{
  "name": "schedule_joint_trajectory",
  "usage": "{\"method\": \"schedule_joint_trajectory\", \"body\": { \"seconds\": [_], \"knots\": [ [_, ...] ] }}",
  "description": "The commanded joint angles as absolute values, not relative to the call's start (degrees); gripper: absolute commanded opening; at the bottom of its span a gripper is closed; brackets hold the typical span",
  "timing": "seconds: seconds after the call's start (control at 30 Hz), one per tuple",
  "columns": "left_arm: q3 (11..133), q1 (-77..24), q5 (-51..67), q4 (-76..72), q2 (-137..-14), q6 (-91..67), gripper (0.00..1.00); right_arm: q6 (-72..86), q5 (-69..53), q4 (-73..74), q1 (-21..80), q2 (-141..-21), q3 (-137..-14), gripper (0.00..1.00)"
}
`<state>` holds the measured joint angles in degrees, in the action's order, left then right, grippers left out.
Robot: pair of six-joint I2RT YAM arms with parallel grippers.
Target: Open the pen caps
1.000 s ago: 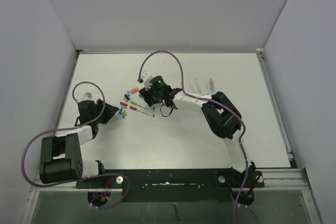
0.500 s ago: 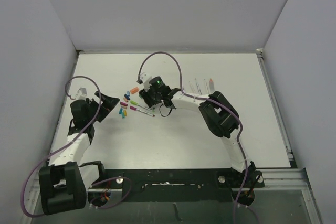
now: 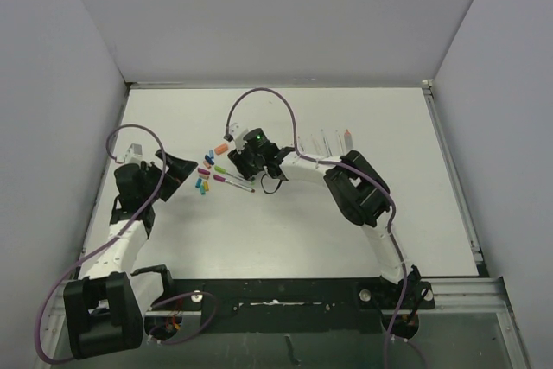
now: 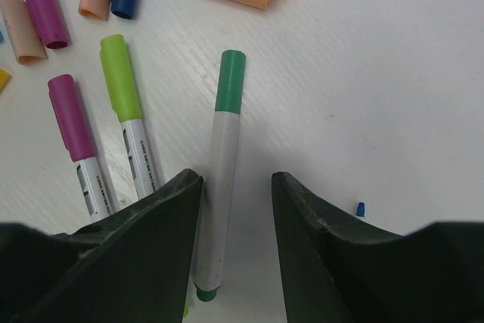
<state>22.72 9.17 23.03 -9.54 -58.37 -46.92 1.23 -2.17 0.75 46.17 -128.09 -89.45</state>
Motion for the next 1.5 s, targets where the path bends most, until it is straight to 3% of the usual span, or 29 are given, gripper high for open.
{"method": "schedule_joint_trajectory", "body": {
  "seconds": [0.0,0.47,1.0,1.47],
  "knots": [
    [26.40,9.62,24.49,-10.79,-56.76,-47.42,0.98,0.61,-2.46,-0.13,46.67,-128.20,-91.45,0.42],
    [27.65,8.77,25.84,-10.68,-57.06,-48.09,0.97,1.79,-1.28,-3.66,45.70,-125.21,-86.72,0.01],
    [29.28,-7.97,16.15,-22.88,-69.46,-52.11,0.95,5.88,-3.84,-13.92,45.99,-103.59,-67.96,0.00],
    [31.84,-14.24,12.74,-31.18,-76.32,-55.28,0.88,8.21,-6.56,-15.49,48.46,-98.23,-63.08,0.00]
  ]
}}
